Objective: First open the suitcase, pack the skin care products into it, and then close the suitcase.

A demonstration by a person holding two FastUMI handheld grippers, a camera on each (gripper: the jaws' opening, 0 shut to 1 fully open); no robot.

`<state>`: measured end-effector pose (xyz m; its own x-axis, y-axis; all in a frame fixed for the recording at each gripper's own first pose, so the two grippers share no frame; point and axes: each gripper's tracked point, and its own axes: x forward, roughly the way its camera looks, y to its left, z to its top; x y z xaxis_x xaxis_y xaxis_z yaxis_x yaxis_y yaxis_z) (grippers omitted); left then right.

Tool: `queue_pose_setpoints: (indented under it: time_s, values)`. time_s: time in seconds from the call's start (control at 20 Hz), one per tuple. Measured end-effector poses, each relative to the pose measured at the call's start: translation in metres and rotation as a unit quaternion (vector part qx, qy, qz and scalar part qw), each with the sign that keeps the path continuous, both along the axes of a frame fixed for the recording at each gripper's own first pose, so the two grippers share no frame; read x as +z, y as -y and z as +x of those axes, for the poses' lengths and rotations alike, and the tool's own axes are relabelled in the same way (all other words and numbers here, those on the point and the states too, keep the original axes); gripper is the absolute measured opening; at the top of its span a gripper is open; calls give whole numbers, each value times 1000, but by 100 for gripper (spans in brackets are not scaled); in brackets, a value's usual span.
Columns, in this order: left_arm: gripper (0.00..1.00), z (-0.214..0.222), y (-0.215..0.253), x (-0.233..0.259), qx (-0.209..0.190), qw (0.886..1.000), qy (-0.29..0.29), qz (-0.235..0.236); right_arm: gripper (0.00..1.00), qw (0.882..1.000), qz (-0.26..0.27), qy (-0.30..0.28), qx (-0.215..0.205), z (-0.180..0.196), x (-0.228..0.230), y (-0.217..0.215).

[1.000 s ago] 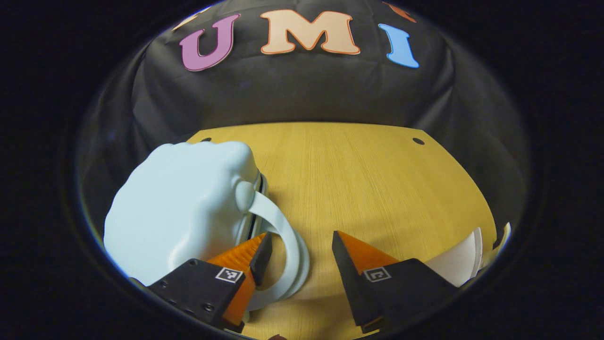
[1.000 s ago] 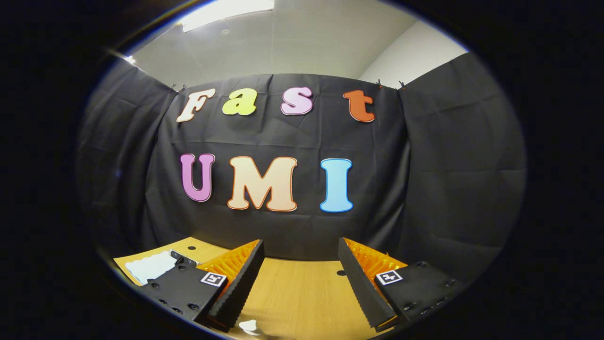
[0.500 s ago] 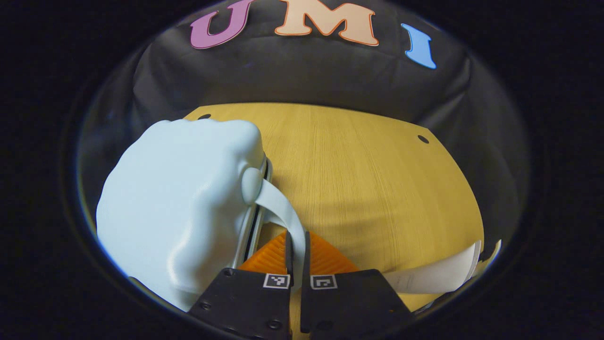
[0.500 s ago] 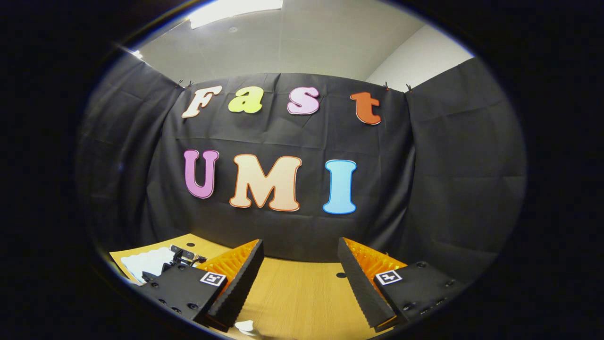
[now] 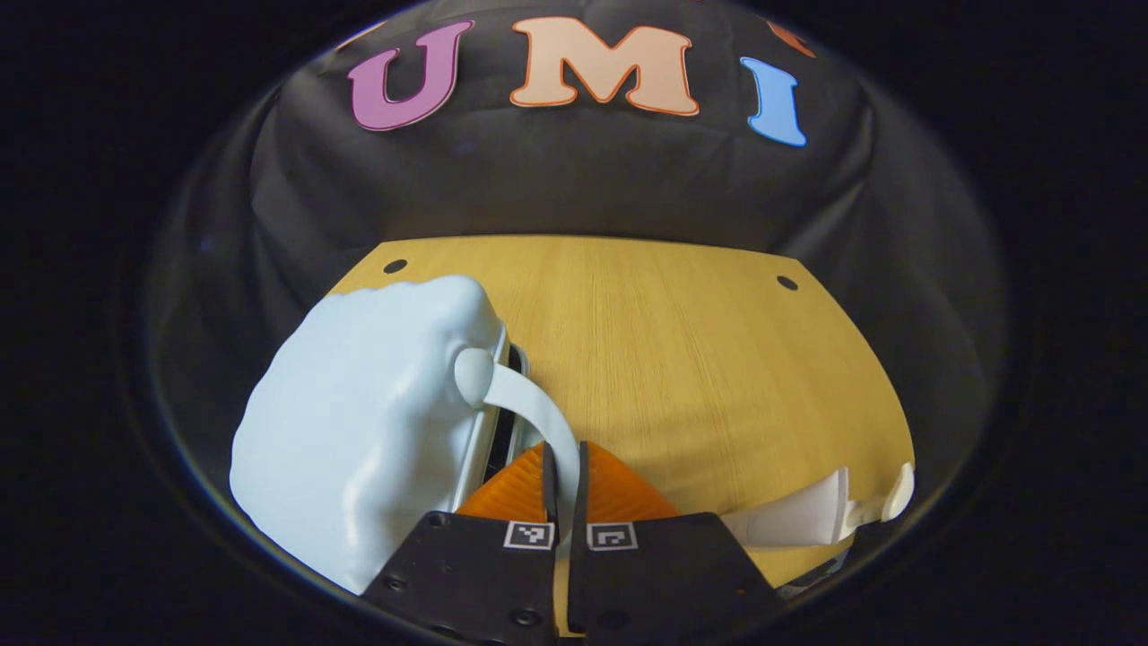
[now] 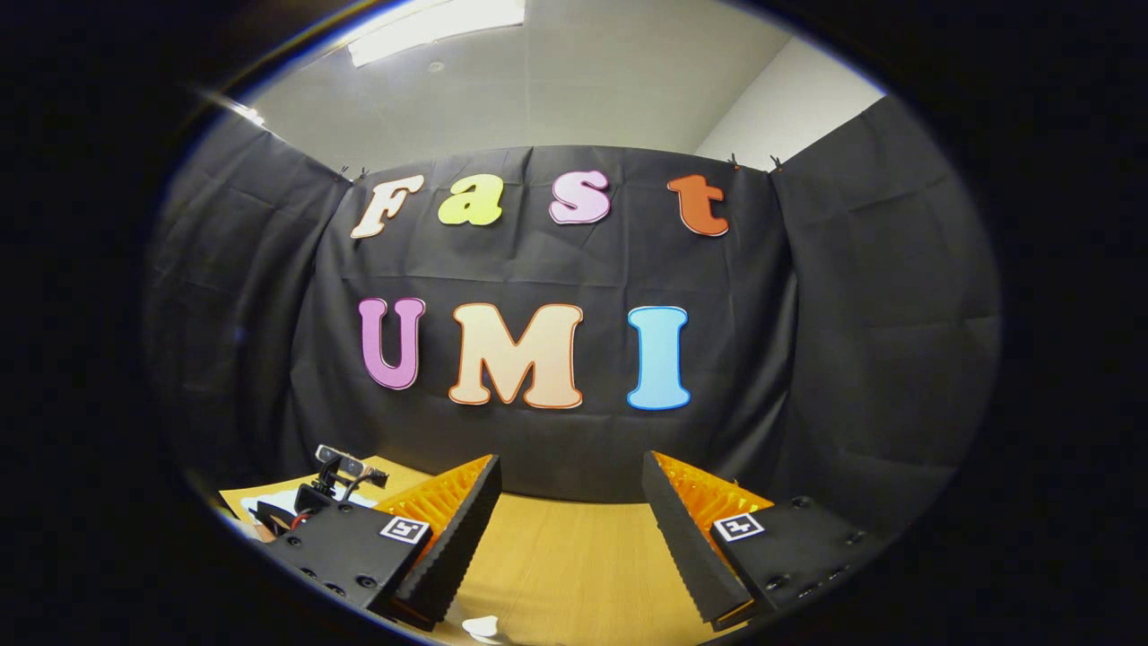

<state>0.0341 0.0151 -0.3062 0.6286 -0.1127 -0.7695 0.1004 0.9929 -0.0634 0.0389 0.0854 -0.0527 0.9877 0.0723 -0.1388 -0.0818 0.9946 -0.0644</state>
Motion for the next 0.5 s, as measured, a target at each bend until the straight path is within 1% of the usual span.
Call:
queue_pose_setpoints:
  time_s: [0.15, 0.25, 0.35, 0.45, 0.5]
  values:
    - [0, 8, -14, 35, -6, 1000, 28, 14, 99, 1000, 11, -3, 9, 2, -5, -7]
    - [0, 13, -25, 53, -2, 999, 38, 8, 99, 1000, 20, -4, 14, 4, -7, -13]
    - [0, 10, -38, 66, 6, 999, 33, 1, 99, 999, 26, -4, 19, 6, -8, -19]
    - [0, 16, -50, 84, 11, 999, 50, -7, 99, 999, 26, -2, 25, 9, -8, -27]
    - [0, 20, -60, 95, 13, 998, 58, 0, 99, 999, 27, -2, 28, 10, -9, -31]
